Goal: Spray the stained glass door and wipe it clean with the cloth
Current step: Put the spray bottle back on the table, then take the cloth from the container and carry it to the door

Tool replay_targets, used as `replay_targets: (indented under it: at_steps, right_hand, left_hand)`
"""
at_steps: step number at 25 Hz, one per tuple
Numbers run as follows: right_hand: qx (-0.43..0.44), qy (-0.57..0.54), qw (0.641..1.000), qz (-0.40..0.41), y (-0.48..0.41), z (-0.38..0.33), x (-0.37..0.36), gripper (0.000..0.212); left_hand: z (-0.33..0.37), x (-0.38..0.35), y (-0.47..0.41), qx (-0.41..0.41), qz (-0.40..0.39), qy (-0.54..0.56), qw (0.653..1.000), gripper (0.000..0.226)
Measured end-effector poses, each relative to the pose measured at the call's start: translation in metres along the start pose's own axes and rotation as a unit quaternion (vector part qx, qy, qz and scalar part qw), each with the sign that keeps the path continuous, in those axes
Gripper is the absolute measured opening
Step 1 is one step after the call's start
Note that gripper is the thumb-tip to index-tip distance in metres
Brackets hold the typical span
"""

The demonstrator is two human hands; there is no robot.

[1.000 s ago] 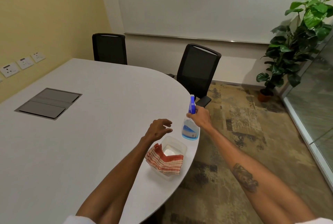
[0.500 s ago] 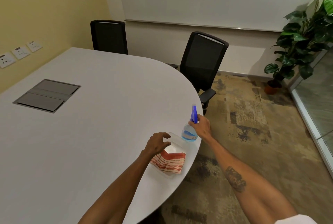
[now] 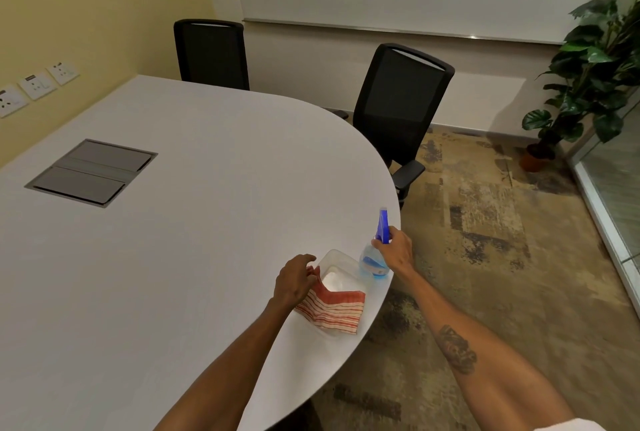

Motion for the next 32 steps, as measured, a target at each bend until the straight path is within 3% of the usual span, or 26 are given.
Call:
replay_targets:
  at_steps: [8, 12, 16, 17, 19, 21, 23, 28, 32]
  right_hand:
    - [-0.039, -0.053, 0.997, 0.046, 0.003, 0.018, 0.000, 0.037]
    - [-0.044, -0.055, 0.997, 0.041, 0.010, 0.026, 0.001, 0.047]
    - [-0.132, -0.026, 0.982, 0.131, 0.042, 0.048, -0.001, 0.043]
    - [-0.167, -0.016, 0.978, 0.128, 0.052, 0.055, -0.008, 0.037]
    - [-0.220, -0.019, 0.974, 0.044, 0.074, 0.064, -0.036, 0.030]
    - [-0.252, -0.038, 0.965, -0.053, 0.095, 0.067, -0.068, 0.039]
    - [-0.268, -0.056, 0.958, -0.090, 0.108, 0.064, -0.091, 0.044]
    - [-0.250, 0.029, 0.967, -0.046, 0.102, 0.051, -0.097, 0.031]
    - [-0.257, 0.049, 0.965, -0.005, 0.099, 0.036, -0.090, 0.035]
  left_hand:
    - [-0.019, -0.008, -0.014, 0.059, -0.014, 0.001, 0.998, 0.062]
    - [-0.032, -0.016, -0.017, 0.088, -0.033, -0.026, 0.995, 0.060]
    - [-0.038, -0.019, -0.018, 0.100, -0.039, -0.026, 0.994, 0.057]
    - [-0.039, -0.020, -0.018, 0.105, -0.041, -0.021, 0.993, 0.055]
    - [-0.043, -0.021, -0.018, 0.113, -0.043, -0.012, 0.993, 0.053]
    - [-0.046, -0.022, -0.018, 0.120, -0.047, -0.008, 0.992, 0.051]
    - [-0.048, -0.023, -0.019, 0.122, -0.050, -0.007, 0.991, 0.048]
    - [-0.055, -0.020, -0.023, 0.109, -0.056, 0.028, 0.992, 0.050]
    - [-0.051, -0.015, -0.021, 0.099, -0.071, 0.065, 0.990, 0.058]
Point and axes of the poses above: each hand's wrist, its own y-axis away from the middle knuckle, its own x-axis out of the back of the hand, z = x × y, the point moved 6 cm from there along -y, towards the middle knuckle, and after that the axes turned 15 degrees about x, right-handed, at the moved point
